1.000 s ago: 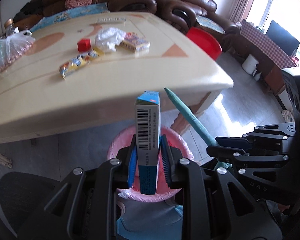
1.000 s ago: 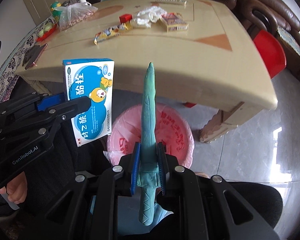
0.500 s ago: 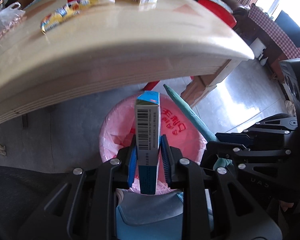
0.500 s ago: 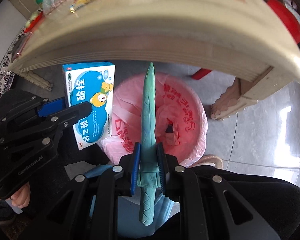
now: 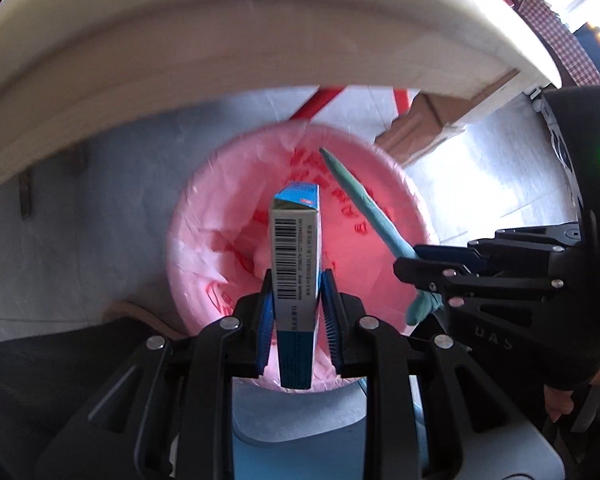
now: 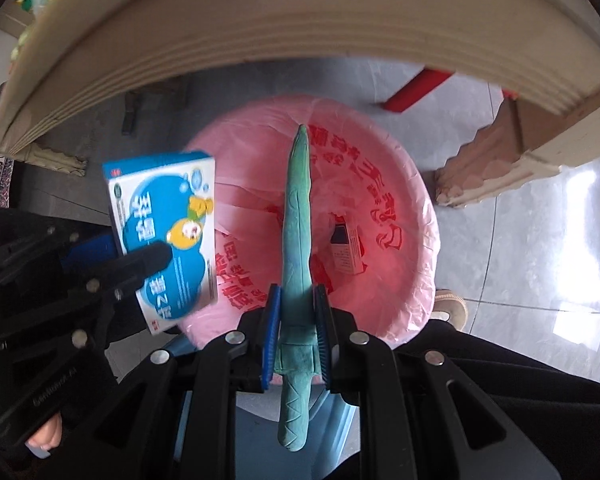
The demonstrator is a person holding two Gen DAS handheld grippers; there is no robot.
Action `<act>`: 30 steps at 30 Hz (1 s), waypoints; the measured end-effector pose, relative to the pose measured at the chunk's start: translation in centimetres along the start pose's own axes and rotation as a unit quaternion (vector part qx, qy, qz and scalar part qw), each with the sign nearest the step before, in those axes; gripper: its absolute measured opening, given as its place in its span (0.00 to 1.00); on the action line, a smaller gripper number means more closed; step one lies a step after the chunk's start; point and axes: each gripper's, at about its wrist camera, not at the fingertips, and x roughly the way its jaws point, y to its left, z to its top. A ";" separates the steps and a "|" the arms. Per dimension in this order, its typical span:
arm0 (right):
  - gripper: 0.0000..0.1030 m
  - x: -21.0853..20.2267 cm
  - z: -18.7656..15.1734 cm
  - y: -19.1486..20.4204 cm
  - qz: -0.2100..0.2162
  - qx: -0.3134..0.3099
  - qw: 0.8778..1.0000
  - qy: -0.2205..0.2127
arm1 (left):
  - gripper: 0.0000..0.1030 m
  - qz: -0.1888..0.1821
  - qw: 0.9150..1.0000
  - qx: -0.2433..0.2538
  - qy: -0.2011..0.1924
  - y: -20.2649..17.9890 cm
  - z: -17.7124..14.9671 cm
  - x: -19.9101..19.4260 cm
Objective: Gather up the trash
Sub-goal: 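Open the left gripper over the bin while the right gripper releases the teal toy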
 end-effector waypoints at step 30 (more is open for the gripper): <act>0.19 7.2 2.3 -0.9 0.001 0.008 0.998 0.060 | 0.22 -0.012 0.993 -0.083 0.088 2.7 1.5 6.6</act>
